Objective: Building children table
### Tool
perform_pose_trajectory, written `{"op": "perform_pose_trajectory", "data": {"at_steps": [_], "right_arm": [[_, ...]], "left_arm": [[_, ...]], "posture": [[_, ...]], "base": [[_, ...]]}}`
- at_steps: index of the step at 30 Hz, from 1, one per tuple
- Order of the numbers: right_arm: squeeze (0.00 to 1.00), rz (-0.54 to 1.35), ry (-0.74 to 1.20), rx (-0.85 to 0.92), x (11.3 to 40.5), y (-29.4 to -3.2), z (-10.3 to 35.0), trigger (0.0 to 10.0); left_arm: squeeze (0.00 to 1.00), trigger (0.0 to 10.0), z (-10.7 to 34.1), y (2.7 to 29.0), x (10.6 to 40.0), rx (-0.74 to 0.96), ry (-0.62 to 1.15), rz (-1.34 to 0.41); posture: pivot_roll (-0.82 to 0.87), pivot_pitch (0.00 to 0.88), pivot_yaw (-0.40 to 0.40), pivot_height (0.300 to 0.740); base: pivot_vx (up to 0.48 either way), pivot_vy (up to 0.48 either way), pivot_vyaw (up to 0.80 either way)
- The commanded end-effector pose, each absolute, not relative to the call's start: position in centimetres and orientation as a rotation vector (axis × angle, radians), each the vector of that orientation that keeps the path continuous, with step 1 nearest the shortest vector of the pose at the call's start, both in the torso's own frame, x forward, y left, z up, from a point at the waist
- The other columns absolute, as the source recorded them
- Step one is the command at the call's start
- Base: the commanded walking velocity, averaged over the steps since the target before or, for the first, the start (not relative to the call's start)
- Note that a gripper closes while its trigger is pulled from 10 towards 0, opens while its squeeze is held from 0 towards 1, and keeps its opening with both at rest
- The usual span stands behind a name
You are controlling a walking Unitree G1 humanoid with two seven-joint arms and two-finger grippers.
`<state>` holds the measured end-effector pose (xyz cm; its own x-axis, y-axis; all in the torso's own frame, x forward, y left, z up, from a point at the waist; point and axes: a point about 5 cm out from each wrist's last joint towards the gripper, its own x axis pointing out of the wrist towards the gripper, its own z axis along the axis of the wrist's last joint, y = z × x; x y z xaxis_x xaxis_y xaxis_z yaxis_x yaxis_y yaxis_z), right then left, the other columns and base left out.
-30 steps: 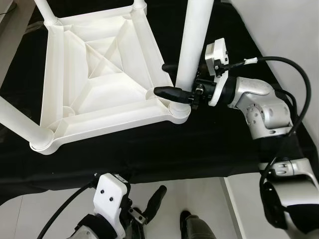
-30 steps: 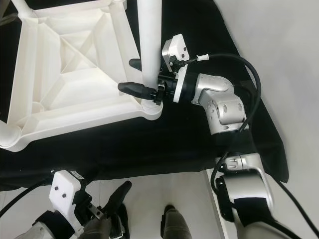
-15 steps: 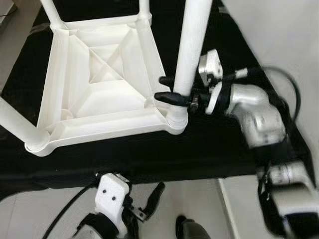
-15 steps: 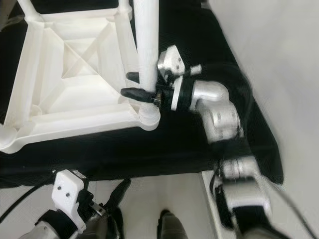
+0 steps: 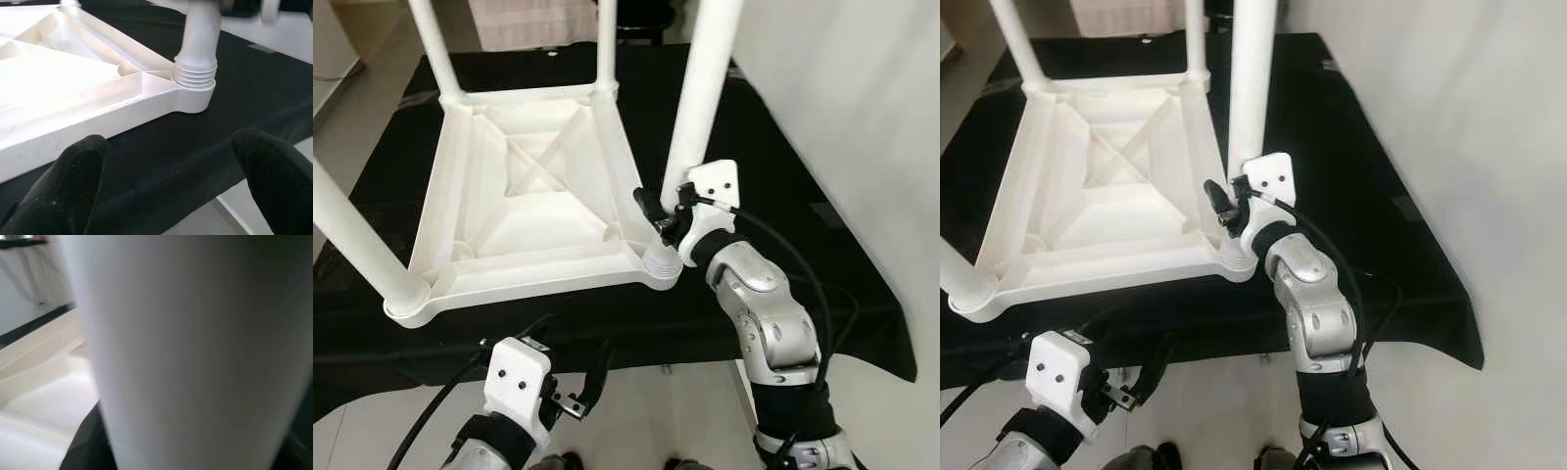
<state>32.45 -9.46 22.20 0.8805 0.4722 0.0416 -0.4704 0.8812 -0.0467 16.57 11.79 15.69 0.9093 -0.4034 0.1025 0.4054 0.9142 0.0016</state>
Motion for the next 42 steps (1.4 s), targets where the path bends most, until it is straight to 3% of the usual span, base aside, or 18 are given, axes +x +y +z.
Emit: {"op": "perform_pose_trajectory", "data": {"at_steps": [1,4,5,7,8,13,20,21,33,38,40,41,42], "right_arm": [[1.0,0.589,0.024,-0.001,32.6,-9.0,20.9,10.0],[1.0,0.828,-0.093,0.087,32.3,-8.6,23.9,10.0],[0.9,0.939,-0.129,0.079,32.1,-8.8,24.9,10.0],[0.9,1.011,-0.149,0.065,31.9,-9.0,25.4,10.0],[0.0,1.063,-0.177,0.003,32.0,-9.4,25.9,10.0],[0.0,1.309,-0.193,-0.168,32.5,-10.0,26.5,10.0],[0.0,1.369,-0.185,-0.162,34.2,-9.6,27.4,10.0],[0.0,1.398,-0.183,-0.157,34.4,-9.5,27.6,0.2],[0.0,1.414,-0.139,-0.183,34.6,-10.1,26.1,0.0],[0.0,1.203,-0.099,-0.166,34.7,-10.8,24.8,0.0],[0.0,0.769,-0.08,-0.147,34.7,-10.6,22.8,0.0],[0.0,0.584,-0.009,-0.033,33.6,-10.4,20.9,0.0],[0.0,0.584,-0.009,-0.033,33.6,-10.4,20.9,0.0]], "left_arm": [[0.0,10.0,15.1,12.0,16.6,-0.028,-0.08,-0.41],[0.0,10.0,15.1,11.9,16.7,-0.034,-0.085,-0.414],[0.0,10.0,15.0,11.8,16.7,-0.036,-0.087,-0.415],[0.0,10.0,15.0,11.8,16.8,-0.037,-0.088,-0.415],[0.0,10.0,15.0,11.8,16.8,-0.038,-0.089,-0.417],[0.0,10.0,14.9,11.6,17.0,-0.051,-0.097,-0.421],[0.0,10.0,14.8,11.4,17.1,-0.054,-0.098,-0.422],[0.0,10.0,14.7,11.4,17.1,-0.054,-0.098,-0.422],[0.0,10.0,14.8,11.3,17.2,-0.065,-0.104,-0.422],[0.0,10.0,14.8,11.4,17.2,-0.067,-0.107,-0.424],[0.0,10.0,14.9,11.6,17.2,-0.065,-0.109,-0.42],[0.0,10.0,14.9,11.6,17.2,-0.066,-0.111,-0.419],[0.0,10.0,14.9,11.6,17.2,-0.066,-0.111,-0.419]], "posture": [[-0.08,0.216,-0.024,0.74],[-0.07,0.211,-0.022,0.74],[-0.07,0.21,-0.024,0.74],[-0.07,0.21,-0.024,0.74],[-0.06,0.205,-0.028,0.74],[-0.05,0.195,-0.035,0.74],[-0.04,0.189,-0.041,0.74],[-0.05,0.185,-0.045,0.74],[-0.08,0.194,-0.033,0.74],[-0.09,0.202,-0.036,0.74],[-0.09,0.208,-0.039,0.74],[-0.1,0.208,-0.035,0.74],[-0.1,0.208,-0.035,0.74]], "base": [[0.0,0.0,0.0],[0.0,0.0,0.0],[0.0,0.0,0.0],[0.0,0.0,0.0],[0.0,0.0,0.0],[0.0,0.0,0.0],[0.0,0.0,0.0],[0.0,0.0,0.0],[0.0,0.0,0.0],[0.0,0.0,0.0],[0.0,0.0,0.0],[0.0,0.0,0.0],[0.0,0.0,0.0]]}}
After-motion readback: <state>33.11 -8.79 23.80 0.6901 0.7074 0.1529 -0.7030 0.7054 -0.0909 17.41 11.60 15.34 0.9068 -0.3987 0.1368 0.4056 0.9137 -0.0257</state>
